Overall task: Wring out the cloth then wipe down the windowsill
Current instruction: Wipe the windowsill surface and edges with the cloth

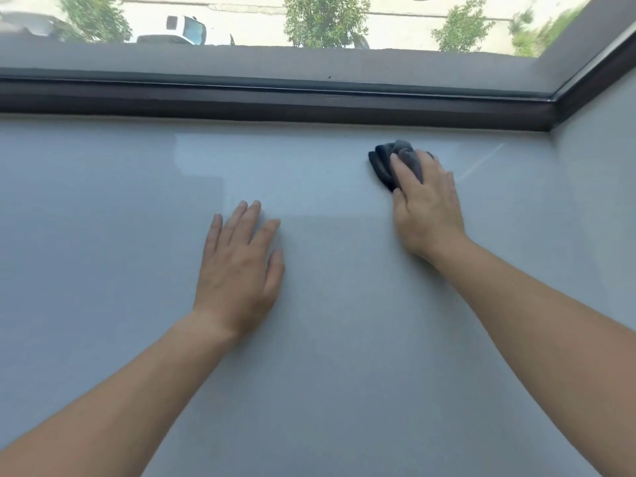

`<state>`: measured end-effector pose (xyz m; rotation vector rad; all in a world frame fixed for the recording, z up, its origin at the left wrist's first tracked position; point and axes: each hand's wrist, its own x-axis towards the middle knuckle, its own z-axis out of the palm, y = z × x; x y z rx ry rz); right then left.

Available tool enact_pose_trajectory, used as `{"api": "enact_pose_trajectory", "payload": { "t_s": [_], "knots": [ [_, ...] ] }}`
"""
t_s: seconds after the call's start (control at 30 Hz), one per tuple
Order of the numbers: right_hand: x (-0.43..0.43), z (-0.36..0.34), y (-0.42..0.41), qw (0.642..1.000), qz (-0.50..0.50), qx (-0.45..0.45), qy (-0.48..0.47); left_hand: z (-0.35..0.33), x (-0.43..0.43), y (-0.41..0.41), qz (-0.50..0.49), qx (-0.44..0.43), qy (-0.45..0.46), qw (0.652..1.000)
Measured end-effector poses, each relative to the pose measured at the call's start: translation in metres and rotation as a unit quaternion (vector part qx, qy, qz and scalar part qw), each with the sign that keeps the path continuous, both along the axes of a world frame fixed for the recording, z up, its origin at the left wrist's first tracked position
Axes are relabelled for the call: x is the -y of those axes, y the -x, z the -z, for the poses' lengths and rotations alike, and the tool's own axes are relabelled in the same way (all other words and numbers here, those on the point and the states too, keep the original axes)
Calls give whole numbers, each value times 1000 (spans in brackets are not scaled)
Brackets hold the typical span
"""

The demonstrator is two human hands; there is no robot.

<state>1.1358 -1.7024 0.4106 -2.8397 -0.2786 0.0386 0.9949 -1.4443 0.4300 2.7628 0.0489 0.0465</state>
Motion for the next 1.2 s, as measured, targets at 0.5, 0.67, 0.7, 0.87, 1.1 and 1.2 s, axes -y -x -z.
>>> {"api": "enact_pose_trajectory", "payload": {
  "t_s": [0.5, 0.67, 0.7, 0.87, 1.1, 1.2],
  "knots": [
    [8, -5, 42, 999, 25, -7, -42, 12, 46, 29, -8, -59, -53, 997],
    [-8, -3, 151, 992, -118, 5, -55, 12, 47, 29, -13, -56, -47, 997],
    [-2, -2, 159, 987, -151, 2, -47, 13, 47, 29, -14, -56, -47, 997],
    [28, -3, 92, 997, -69, 2, -17, 13, 48, 30, -22, -56, -48, 997],
    [8, 1, 144, 991, -121, 11, -50, 14, 49, 30, -23, -49, -43, 998],
    [20, 1, 158, 978, -204, -4, -37, 13, 48, 31, -20, -43, -40, 998]
  ]
}}
